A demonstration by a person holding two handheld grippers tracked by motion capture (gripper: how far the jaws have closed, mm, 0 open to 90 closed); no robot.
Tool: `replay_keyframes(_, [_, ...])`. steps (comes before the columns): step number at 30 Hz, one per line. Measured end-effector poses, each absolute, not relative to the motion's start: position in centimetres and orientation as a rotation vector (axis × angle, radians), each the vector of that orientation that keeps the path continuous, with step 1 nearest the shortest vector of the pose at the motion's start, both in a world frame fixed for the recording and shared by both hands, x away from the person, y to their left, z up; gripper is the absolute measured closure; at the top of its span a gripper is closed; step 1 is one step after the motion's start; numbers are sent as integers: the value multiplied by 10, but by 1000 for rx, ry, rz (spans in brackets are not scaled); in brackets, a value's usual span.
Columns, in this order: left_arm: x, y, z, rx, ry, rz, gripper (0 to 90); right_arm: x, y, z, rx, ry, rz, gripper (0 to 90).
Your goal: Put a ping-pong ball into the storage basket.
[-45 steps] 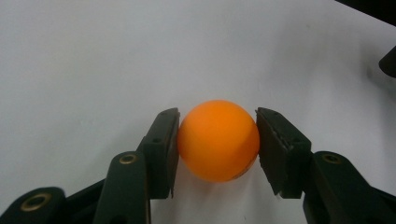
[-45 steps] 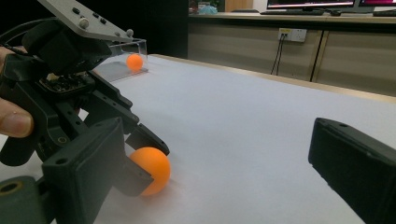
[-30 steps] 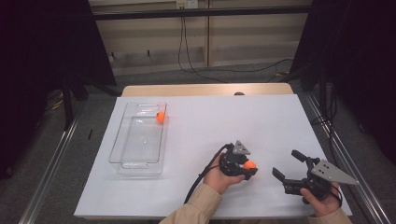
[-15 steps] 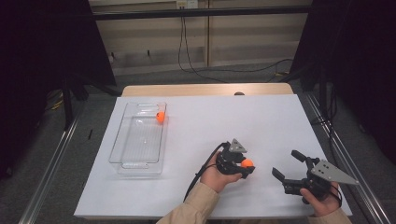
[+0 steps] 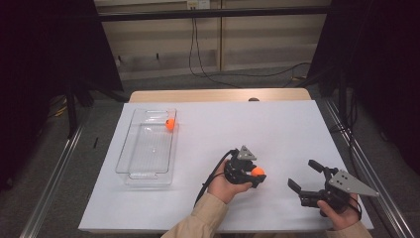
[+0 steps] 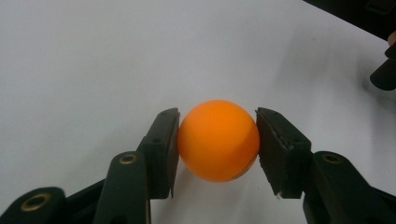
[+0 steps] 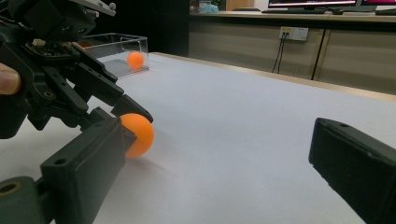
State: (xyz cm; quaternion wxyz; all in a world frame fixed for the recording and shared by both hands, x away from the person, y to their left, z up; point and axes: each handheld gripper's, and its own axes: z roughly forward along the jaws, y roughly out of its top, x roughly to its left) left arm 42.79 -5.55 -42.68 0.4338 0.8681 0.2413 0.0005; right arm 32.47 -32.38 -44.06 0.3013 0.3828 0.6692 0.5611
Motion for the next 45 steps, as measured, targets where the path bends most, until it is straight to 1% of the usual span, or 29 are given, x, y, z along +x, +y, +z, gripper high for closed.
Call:
replay_keyframes(12, [430, -46, -421, 2178, 619, 25, 511, 325, -323, -441, 1019, 1773, 1494, 29])
replay_keyframes(22, [431, -40, -419, 2158, 642, 25, 511, 325, -323, -441, 1032, 1770, 1503, 25])
replay_keyframes(24, [432, -38, -419, 2160, 633, 7, 511, 325, -323, -441, 1026, 1770, 1497, 25])
replay_keyframes(32, [433, -32, -417, 2161, 656, 26, 511, 325, -323, -441, 1023, 1767, 1499, 25])
replay_keyframes(45, [436, -24, -415, 2150, 672, 19, 511, 325, -322, -441, 1027, 1766, 1500, 27])
